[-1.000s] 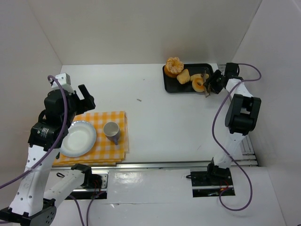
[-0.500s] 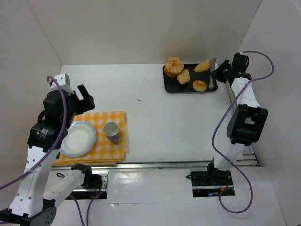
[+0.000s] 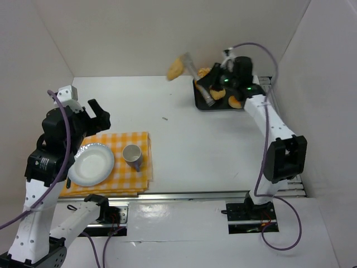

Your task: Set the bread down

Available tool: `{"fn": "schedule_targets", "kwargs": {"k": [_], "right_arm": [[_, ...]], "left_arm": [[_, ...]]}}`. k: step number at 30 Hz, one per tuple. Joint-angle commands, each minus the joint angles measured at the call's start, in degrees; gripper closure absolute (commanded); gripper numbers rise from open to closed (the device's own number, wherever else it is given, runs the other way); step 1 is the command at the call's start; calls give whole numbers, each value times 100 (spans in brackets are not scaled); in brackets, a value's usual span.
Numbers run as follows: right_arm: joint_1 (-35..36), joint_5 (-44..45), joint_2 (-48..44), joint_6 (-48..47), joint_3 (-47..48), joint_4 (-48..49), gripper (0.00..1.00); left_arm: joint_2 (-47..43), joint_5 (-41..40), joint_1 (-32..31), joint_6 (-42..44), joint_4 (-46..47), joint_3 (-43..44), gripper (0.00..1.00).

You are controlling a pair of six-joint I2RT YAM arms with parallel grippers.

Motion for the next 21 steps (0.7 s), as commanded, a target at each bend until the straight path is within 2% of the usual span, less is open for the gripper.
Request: {"fn": "schedule_targets", "kwargs": {"k": [1, 3, 4, 8, 9, 10, 11, 12, 16, 21], "right_arm": [[1510, -667, -49, -13, -189, 850, 90], [2075, -668, 223, -12, -32, 1045, 90], [2574, -668, 582, -12, 91, 1123, 90], [3560, -782, 1559, 40, 890, 1247, 90], [3729, -852, 2057, 40, 1379, 1247, 90], [3896, -852, 2062, 40, 1671, 1108, 90], [4150, -904, 2610, -20, 1987, 967, 90], [4274, -905, 2868, -21, 2547, 792, 90], [4679, -1028, 3985, -21, 3761, 483, 91], [4925, -906, 4671, 40, 4179, 369, 91]], "left_arm": [[-7, 358, -21, -83, 108, 408, 1], [45, 473, -21, -144, -24, 523, 1], [45, 596, -21, -144, -24, 654, 1], [98, 667, -21, -206, -138, 927, 1], [98, 615, -21, -206, -225, 989, 1], [98, 614, -21, -206, -296, 1068, 1], [98, 614, -21, -206, -349, 1156, 1], [150, 614, -21, -206, -402, 1296, 1], [90, 554, -21, -206, -472, 1368, 1], [37, 500, -21, -206, -525, 1192, 1]]}}
